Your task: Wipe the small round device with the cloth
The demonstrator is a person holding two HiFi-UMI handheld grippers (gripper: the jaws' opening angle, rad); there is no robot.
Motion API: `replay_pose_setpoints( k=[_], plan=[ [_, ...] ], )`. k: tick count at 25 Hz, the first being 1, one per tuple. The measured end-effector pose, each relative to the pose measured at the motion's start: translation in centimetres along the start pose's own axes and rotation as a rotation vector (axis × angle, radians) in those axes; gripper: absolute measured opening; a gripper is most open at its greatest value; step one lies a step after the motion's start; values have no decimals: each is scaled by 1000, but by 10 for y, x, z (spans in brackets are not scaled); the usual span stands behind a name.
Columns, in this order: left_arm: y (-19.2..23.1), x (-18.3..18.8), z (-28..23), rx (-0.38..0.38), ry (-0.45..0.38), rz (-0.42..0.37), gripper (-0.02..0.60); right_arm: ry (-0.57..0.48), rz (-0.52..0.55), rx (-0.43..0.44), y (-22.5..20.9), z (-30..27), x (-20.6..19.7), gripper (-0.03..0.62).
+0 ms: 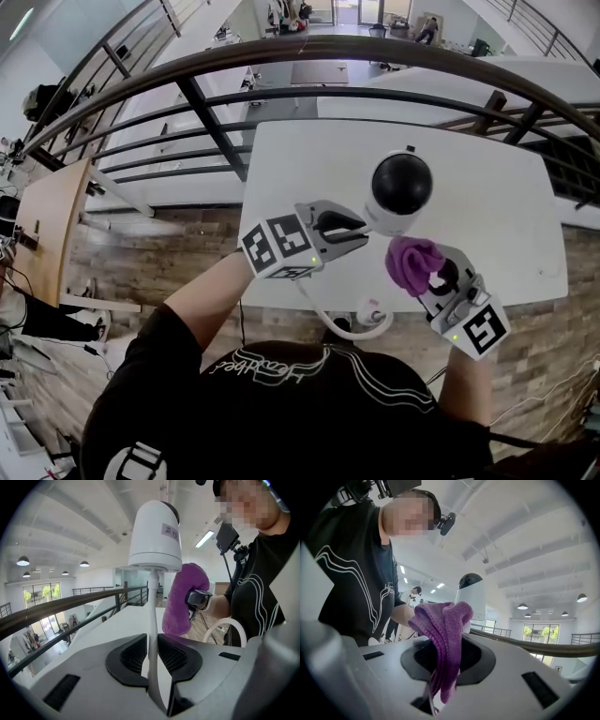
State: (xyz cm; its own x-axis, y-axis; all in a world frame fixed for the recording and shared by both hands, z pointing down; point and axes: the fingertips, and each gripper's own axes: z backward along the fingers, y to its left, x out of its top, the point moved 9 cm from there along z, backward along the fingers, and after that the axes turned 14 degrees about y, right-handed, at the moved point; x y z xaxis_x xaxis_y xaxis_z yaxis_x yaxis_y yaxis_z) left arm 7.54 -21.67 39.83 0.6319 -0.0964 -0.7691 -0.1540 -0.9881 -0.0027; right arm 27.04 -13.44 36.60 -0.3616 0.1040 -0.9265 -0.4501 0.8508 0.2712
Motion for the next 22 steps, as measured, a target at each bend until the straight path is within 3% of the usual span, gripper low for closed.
replay_pose_setpoints(
  k=[7, 11, 14, 17, 18, 22],
  plan=[
    [-4, -3, 3, -2, -14, -28, 126, 0, -18, -76, 15, 1, 3, 58],
    [-7, -14, 26, 86, -74, -56, 132, 28, -14, -141, 25, 0, 7, 58],
    [-14, -25, 57, 165, -155, -10, 132, 18, -23, -185, 35, 5, 19, 58],
    [-34, -36, 87, 184, -223, 45, 76, -33, -54, -197, 51, 13, 34, 58],
    [-42, -39, 96, 174, -240, 54, 38, -38, -58, -203, 58, 14, 39, 58],
    [-73, -38, 121, 102, -271, 60, 9, -31, -28, -208, 83, 12, 63, 58]
  ],
)
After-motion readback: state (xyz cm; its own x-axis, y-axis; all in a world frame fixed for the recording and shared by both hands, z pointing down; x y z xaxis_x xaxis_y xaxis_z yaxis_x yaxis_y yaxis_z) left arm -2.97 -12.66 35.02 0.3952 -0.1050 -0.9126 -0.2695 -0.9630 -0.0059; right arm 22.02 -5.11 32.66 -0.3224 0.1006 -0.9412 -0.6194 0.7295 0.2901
